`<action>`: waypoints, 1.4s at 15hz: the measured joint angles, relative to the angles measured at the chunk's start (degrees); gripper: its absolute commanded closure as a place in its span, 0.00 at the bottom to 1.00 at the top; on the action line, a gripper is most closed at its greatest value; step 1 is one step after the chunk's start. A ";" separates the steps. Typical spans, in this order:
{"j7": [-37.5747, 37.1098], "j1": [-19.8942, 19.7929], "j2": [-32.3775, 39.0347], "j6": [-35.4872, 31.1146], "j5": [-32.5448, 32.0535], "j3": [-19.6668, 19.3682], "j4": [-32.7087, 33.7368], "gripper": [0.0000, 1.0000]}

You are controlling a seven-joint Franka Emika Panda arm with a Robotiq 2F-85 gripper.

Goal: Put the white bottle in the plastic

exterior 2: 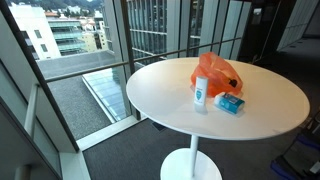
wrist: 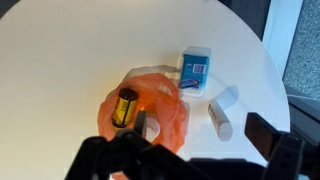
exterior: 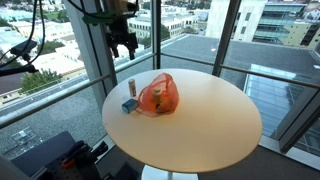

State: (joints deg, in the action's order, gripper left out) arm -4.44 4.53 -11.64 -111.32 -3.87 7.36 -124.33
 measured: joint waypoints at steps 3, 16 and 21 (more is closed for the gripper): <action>-0.12 0.64 3.53 -0.01 0.00 0.54 2.66 0.00; -0.02 1.72 6.24 -6.55 3.93 0.57 3.03 0.00; -0.01 3.31 9.59 -11.72 5.41 0.70 3.24 0.00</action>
State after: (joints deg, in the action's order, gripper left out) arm -4.45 7.83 -2.06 -123.05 1.54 8.07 -121.09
